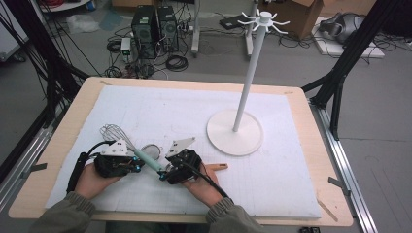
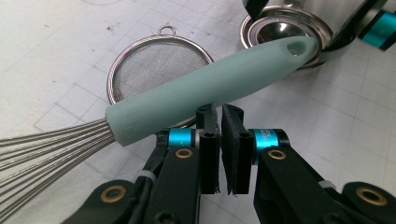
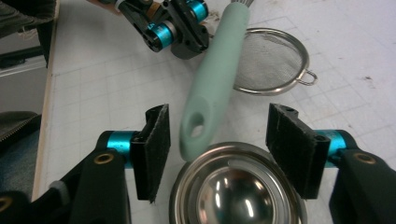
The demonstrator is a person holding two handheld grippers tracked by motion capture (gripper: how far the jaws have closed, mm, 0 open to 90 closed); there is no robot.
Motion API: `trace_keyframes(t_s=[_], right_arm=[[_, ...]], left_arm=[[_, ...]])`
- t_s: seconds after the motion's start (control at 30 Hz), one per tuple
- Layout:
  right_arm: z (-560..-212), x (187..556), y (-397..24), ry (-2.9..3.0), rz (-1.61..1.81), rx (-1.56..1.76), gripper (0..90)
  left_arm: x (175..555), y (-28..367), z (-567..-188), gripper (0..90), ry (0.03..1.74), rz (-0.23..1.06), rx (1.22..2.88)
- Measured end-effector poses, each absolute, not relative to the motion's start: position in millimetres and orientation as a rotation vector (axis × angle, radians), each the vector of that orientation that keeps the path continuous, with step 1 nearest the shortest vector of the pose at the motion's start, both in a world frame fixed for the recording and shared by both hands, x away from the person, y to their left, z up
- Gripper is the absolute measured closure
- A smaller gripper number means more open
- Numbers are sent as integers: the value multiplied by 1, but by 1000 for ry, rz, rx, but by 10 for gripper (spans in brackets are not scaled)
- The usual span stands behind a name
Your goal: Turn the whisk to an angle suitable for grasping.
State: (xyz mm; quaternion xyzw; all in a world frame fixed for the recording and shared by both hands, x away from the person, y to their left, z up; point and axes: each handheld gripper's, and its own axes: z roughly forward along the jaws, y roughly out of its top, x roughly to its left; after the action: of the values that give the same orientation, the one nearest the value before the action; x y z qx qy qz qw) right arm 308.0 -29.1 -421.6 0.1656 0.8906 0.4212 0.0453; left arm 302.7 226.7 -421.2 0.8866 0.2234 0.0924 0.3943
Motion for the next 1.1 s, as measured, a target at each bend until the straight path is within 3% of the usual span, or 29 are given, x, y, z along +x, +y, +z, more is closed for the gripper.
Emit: trace_keyframes(t_s=[0.47, 0.87, 1.1], right_arm=[[-429, 312, -13, 2739, 1204, 458, 597], [-429, 315, -15, 2733, 1173, 511, 651], [-428, 316, -17, 2738, 1165, 522, 659]], left_arm=[[306, 226, -421, 847, 572, 238, 2258], [305, 228, -417, 799, 568, 249, 2240], [307, 232, -405, 718, 552, 282, 2222]])
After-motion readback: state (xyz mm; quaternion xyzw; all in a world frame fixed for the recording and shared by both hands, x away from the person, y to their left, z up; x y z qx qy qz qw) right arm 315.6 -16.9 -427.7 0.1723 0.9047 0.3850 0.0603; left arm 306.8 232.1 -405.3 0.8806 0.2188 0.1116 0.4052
